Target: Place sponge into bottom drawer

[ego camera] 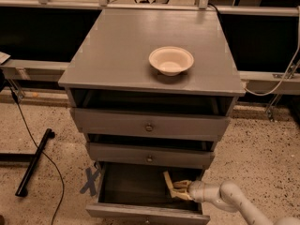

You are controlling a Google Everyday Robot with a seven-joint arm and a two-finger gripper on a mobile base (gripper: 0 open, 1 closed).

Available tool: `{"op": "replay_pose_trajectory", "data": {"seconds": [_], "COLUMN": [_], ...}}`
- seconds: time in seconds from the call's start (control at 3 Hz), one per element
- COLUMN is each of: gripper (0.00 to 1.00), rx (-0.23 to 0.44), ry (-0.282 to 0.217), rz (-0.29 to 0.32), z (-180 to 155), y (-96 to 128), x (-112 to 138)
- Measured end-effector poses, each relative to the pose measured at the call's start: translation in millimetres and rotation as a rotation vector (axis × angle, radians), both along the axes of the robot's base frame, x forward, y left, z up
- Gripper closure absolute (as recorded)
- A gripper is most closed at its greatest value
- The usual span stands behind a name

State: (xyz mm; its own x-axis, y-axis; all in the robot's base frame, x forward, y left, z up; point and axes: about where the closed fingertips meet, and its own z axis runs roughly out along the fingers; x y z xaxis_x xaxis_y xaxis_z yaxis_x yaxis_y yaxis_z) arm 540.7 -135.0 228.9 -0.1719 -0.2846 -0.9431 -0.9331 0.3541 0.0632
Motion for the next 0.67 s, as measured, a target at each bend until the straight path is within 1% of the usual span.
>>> {"op": "replay_pose_trajectory", "data": {"seconds": [0.67], "gripper": [0.38], "rx": [-0.008], "ry": [0.011], "rz": [-0.02], "z": [-6.7], "y": [2.5], "x": [8.7]}}
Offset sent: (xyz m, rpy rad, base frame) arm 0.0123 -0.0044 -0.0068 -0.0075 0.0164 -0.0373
